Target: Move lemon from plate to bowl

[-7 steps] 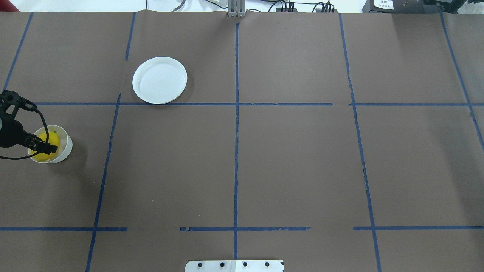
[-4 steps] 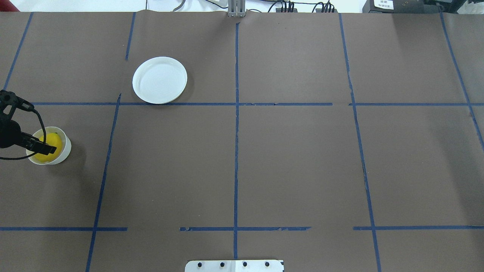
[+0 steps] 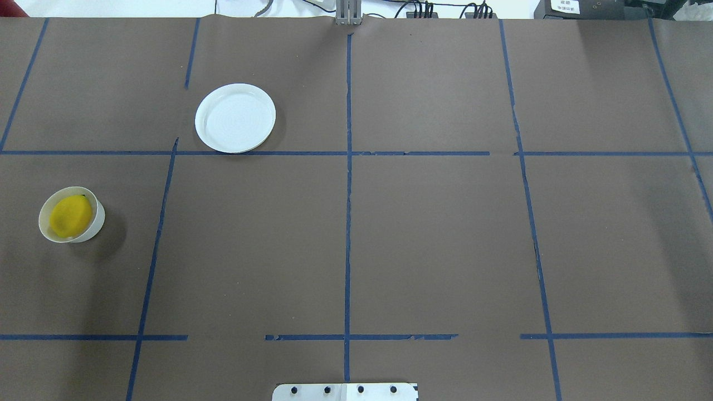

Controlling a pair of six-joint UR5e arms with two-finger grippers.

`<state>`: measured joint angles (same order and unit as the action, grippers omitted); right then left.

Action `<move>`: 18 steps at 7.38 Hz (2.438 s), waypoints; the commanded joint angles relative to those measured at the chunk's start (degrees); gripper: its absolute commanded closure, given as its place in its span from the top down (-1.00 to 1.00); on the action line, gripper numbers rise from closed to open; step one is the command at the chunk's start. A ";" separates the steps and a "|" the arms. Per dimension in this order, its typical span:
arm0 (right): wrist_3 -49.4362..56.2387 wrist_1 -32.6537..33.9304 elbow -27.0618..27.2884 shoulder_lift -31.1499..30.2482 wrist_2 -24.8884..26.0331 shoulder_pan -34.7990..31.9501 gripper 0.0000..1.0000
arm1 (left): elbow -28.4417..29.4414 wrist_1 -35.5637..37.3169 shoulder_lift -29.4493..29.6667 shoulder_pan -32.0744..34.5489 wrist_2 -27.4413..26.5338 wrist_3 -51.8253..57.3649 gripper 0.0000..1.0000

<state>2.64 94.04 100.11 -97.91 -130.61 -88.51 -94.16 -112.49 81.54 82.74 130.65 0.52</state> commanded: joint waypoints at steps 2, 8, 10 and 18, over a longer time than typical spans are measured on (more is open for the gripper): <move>0.00 0.00 0.00 0.00 0.00 0.00 1.00 | -0.22 21.10 5.81 10.69 2.57 6.51 0.99; 0.00 0.00 0.00 0.00 0.00 0.00 1.00 | -3.93 32.07 4.94 10.52 4.27 2.91 1.00; 0.00 0.00 0.00 0.00 0.00 0.00 1.00 | -4.02 31.72 4.77 10.51 4.79 2.91 1.00; 0.00 0.00 0.00 0.00 0.00 0.00 1.00 | -4.98 31.54 5.73 10.25 4.35 3.00 1.00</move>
<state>2.64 94.04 100.11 -97.91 -130.60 -88.51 -99.11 -80.91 87.26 92.99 135.01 3.50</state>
